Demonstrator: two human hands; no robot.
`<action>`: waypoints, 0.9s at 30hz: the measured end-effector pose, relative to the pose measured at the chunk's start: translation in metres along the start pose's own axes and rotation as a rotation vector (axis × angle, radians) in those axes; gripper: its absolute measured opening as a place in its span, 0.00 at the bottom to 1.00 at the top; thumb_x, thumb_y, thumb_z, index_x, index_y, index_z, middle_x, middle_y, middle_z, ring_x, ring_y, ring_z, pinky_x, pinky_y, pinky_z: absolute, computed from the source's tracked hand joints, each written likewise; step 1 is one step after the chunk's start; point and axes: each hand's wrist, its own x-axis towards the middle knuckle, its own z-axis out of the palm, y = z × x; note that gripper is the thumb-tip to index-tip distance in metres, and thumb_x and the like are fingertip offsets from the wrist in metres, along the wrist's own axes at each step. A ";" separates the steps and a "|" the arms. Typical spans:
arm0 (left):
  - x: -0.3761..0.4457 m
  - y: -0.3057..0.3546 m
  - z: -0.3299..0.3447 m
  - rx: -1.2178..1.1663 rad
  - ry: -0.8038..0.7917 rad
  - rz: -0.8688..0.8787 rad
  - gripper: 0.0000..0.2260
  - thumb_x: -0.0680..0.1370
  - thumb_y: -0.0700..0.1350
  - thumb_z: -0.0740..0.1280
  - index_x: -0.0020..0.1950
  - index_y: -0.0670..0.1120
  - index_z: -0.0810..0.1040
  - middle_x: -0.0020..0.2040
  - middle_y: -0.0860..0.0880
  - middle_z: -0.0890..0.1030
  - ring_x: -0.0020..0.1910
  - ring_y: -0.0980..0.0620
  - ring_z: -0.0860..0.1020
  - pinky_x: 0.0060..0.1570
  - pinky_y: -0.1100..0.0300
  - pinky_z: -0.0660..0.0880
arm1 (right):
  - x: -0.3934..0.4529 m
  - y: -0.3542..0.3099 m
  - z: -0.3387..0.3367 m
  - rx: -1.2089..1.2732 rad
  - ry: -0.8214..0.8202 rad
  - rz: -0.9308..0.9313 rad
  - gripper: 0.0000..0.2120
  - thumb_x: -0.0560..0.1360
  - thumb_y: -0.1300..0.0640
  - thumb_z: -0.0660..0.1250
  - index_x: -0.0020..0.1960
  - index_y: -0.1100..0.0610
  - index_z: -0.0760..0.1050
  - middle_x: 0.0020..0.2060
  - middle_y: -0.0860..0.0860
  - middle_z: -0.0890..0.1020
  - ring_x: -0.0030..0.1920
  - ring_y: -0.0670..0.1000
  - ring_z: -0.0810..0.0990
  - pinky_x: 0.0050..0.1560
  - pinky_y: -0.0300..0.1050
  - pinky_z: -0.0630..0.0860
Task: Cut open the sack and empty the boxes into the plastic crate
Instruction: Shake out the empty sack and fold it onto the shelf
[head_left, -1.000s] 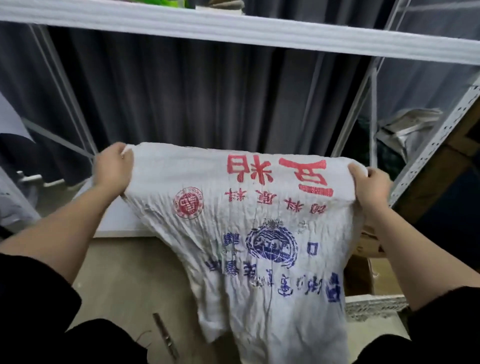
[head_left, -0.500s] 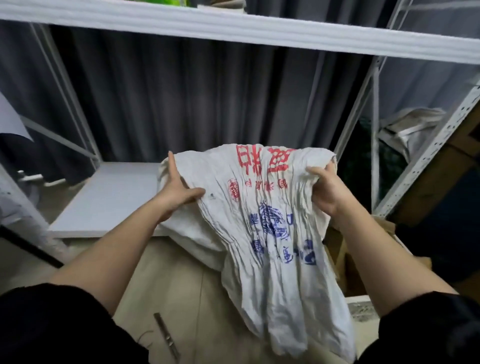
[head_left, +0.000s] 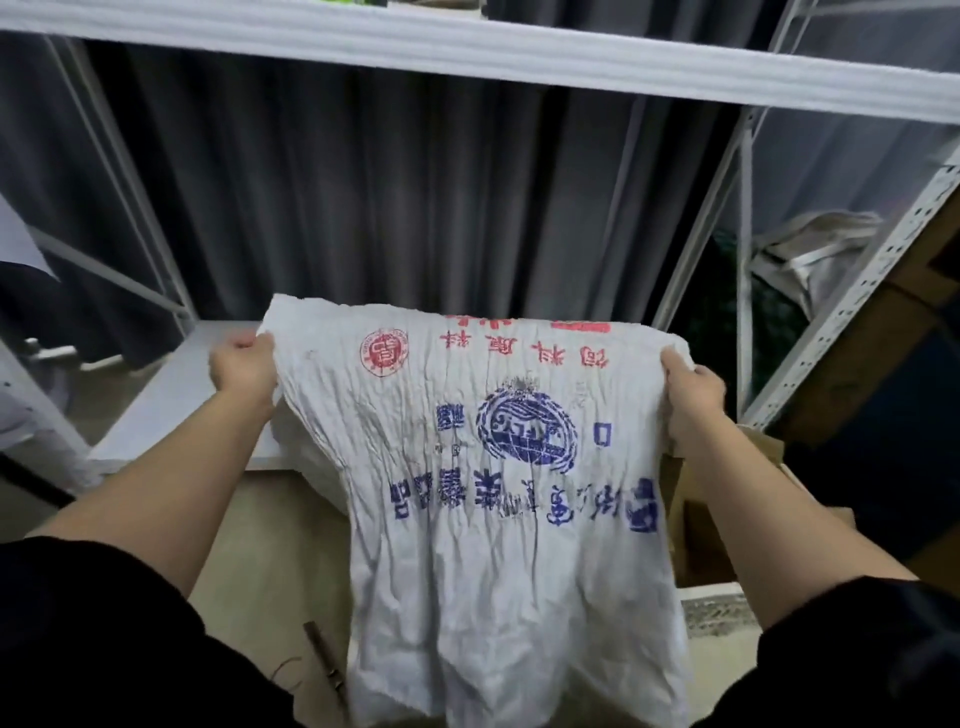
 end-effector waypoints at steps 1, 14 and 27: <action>0.001 0.004 0.003 -0.041 -0.077 -0.071 0.09 0.78 0.40 0.62 0.37 0.47 0.72 0.36 0.49 0.73 0.42 0.48 0.73 0.41 0.57 0.71 | -0.003 0.003 0.003 0.057 -0.132 0.087 0.22 0.75 0.43 0.65 0.57 0.60 0.76 0.51 0.55 0.81 0.50 0.56 0.79 0.54 0.47 0.73; 0.029 -0.011 -0.043 0.269 -0.220 0.174 0.08 0.79 0.37 0.63 0.57 0.40 0.77 0.50 0.44 0.77 0.47 0.48 0.74 0.44 0.58 0.70 | 0.009 0.037 0.003 -0.147 -0.258 -0.209 0.18 0.71 0.46 0.65 0.41 0.63 0.74 0.50 0.60 0.79 0.48 0.54 0.76 0.52 0.48 0.71; 0.036 0.014 -0.055 0.248 -0.371 0.245 0.08 0.74 0.31 0.62 0.45 0.42 0.77 0.42 0.45 0.76 0.43 0.50 0.72 0.48 0.57 0.68 | -0.015 -0.001 0.016 0.089 -0.527 -0.236 0.21 0.70 0.72 0.56 0.48 0.50 0.78 0.45 0.49 0.81 0.47 0.50 0.77 0.50 0.45 0.72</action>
